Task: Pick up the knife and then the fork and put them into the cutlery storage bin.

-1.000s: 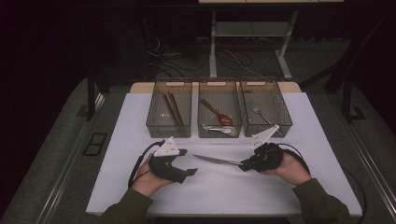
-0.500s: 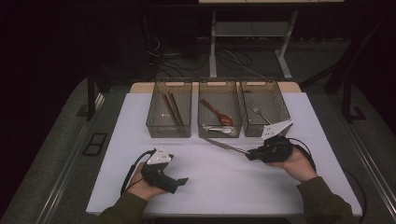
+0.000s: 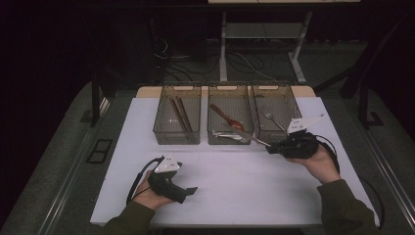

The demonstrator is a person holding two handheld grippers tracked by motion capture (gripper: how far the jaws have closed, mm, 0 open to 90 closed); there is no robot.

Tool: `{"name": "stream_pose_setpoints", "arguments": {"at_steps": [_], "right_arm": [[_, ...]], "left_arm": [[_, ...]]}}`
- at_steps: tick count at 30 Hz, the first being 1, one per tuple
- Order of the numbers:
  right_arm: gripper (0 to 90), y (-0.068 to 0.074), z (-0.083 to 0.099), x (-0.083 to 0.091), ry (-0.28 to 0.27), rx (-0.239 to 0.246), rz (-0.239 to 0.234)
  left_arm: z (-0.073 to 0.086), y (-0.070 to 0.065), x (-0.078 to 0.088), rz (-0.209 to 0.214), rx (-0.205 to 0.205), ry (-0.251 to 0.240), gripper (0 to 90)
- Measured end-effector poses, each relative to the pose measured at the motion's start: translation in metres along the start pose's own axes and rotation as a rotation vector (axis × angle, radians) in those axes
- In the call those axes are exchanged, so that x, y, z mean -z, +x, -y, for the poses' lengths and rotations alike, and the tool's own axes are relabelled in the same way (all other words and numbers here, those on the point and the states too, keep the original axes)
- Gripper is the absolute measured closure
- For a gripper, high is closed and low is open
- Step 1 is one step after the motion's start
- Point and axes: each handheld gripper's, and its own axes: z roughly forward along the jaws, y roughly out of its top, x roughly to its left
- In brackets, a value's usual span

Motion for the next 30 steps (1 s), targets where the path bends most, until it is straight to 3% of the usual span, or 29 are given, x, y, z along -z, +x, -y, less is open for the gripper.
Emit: {"name": "stream_pose_setpoints", "arguments": {"at_steps": [15,23,30], "right_arm": [[83.6,-0.025,0.002,0.024,-0.057,-0.108,0.110],[83.6,-0.039,-0.002,0.032,-0.068,-0.161,0.202],[83.6,-0.058,-0.006,0.032,-0.050,-0.243,0.294]], "left_arm": [[0.000,-0.002,0.000,0.000,-0.009,0.009,0.0],[-0.001,-0.003,0.001,-0.004,-0.022,0.010,0.0],[-0.001,-0.004,0.000,0.008,-0.029,0.013,0.0]]}}
